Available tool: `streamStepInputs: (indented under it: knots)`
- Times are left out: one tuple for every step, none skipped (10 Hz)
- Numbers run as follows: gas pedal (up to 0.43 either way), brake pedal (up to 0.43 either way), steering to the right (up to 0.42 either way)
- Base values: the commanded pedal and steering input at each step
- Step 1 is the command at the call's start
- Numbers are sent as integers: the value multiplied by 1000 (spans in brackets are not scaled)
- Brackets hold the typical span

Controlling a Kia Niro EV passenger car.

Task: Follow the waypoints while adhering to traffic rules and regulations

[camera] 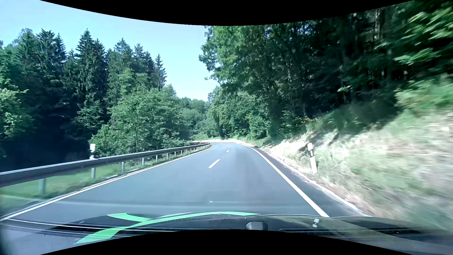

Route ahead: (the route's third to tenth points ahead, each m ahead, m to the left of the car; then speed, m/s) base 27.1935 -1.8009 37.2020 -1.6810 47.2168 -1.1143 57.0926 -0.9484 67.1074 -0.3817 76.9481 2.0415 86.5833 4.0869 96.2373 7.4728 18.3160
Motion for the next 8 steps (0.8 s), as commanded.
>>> streamStepInputs:
  knots:
    - [59,0,7]
    - [67,0,7]
    - [67,0,6]
    - [67,0,6]
    - [79,0,1]
    - [87,0,-3]
    - [110,0,-4]
    - [130,0,-4]
